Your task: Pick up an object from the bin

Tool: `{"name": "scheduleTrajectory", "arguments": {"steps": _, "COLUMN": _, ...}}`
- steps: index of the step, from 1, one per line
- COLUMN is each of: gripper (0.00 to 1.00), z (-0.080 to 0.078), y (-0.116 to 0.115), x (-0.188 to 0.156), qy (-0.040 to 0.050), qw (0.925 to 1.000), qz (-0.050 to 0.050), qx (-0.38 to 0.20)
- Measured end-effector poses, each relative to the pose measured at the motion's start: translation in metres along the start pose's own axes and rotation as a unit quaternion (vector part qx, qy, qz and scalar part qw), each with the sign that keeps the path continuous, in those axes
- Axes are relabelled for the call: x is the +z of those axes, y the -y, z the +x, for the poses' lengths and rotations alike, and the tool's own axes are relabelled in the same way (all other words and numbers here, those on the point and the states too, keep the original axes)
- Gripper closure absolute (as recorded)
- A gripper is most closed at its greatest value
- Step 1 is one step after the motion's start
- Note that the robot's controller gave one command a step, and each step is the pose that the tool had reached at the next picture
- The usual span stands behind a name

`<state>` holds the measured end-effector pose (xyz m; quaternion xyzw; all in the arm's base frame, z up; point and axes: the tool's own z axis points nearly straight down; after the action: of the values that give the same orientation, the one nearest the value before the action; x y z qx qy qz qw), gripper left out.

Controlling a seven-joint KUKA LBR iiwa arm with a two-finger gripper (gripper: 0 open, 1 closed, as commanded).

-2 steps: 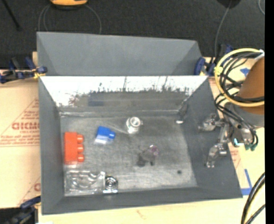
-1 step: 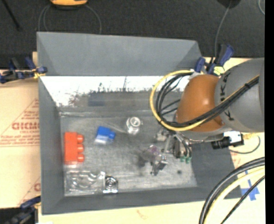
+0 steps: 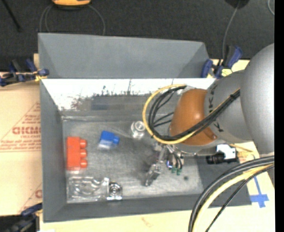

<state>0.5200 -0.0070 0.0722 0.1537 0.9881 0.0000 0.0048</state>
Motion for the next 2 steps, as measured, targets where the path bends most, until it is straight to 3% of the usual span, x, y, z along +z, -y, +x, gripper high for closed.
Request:
{"name": "scheduleTrajectory", "arguments": {"steps": 1, "gripper": 1.0, "z": -0.003, "y": -0.001, "x": -0.004, "qy": 0.0055, "qw": 1.0, "qz": -0.001, "qx": -0.003}}
{"name": "scheduleTrajectory", "arguments": {"steps": 2, "gripper": 1.0, "z": -0.015, "y": 0.006, "x": -0.104, "qy": 0.0009, "qw": 0.9999, "qz": -0.001, "qx": 0.01}}
